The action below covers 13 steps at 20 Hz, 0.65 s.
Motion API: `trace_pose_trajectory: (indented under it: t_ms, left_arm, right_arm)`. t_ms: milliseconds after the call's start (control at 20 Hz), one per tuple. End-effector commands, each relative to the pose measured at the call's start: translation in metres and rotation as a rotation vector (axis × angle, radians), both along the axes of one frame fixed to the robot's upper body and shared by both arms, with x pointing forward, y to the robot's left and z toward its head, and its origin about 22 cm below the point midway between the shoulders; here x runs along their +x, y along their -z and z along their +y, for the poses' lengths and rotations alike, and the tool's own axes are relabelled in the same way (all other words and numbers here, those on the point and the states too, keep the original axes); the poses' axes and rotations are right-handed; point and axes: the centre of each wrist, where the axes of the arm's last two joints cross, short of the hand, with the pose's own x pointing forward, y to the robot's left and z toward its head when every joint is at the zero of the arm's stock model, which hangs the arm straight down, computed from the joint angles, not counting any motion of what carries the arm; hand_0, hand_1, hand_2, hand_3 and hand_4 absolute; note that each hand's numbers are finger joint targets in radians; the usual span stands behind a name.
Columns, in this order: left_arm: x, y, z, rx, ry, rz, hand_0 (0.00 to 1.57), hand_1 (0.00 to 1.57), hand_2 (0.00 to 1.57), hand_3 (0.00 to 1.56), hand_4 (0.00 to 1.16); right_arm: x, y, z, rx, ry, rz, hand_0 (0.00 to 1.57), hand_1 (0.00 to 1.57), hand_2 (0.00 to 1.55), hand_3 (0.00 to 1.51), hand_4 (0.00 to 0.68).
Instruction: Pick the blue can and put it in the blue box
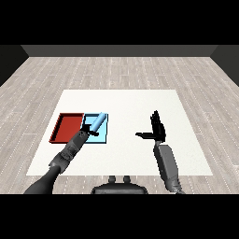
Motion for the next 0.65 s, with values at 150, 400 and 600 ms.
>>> trace_pose_trajectory:
  t_ms: [150,400,600]
  left_arm:
    - [-0.011,0.014,0.000,0.005,-0.262,-0.176,0.00,0.00,0.00,0.00,0.00]
    - [0.011,-0.021,-0.001,0.002,-0.325,-0.657,0.00,0.00,0.00,0.00,0.00]
    - [0.019,-0.046,-0.031,-0.239,-0.196,-0.974,0.00,0.00,0.00,0.00,0.00]
  right_arm:
    - [0.010,-0.015,-0.007,-0.016,0.012,-0.019,0.00,0.00,0.00,0.00,0.000]
    - [0.000,-0.002,-0.001,-0.053,-0.015,-0.023,0.00,0.00,0.00,0.00,0.000]
    - [0.002,-0.006,-0.011,-0.127,-0.034,-0.039,0.00,0.00,0.00,0.00,0.000]
